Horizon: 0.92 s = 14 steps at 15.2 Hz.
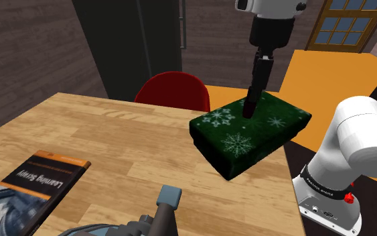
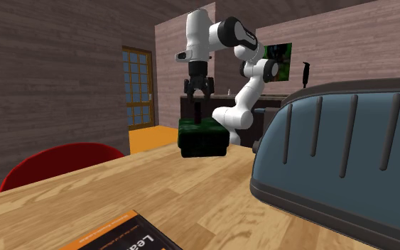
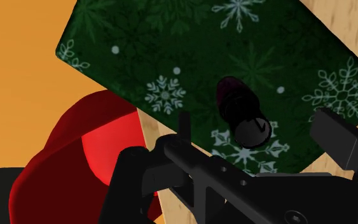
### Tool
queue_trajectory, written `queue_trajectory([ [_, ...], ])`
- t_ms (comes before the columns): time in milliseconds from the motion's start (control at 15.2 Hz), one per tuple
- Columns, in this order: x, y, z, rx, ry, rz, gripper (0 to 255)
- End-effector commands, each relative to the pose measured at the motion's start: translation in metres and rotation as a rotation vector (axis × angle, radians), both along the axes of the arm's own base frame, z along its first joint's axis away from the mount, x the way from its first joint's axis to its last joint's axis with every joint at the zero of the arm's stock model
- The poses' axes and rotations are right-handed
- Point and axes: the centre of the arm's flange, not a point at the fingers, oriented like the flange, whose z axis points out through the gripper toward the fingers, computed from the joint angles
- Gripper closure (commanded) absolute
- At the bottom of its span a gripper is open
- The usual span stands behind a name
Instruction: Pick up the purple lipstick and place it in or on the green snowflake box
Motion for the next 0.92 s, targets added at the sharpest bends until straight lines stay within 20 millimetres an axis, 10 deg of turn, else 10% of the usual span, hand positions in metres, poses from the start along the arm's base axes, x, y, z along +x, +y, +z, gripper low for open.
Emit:
queue_trajectory([
  [0,0.000,0.000,0.000,0.000,0.000,0.000,0],
  [330,0.000,0.000,0.050,0.000,0.000,0.000,0],
  [858,0.000,0.000,0.050,0.000,0.000,0.000,0],
])
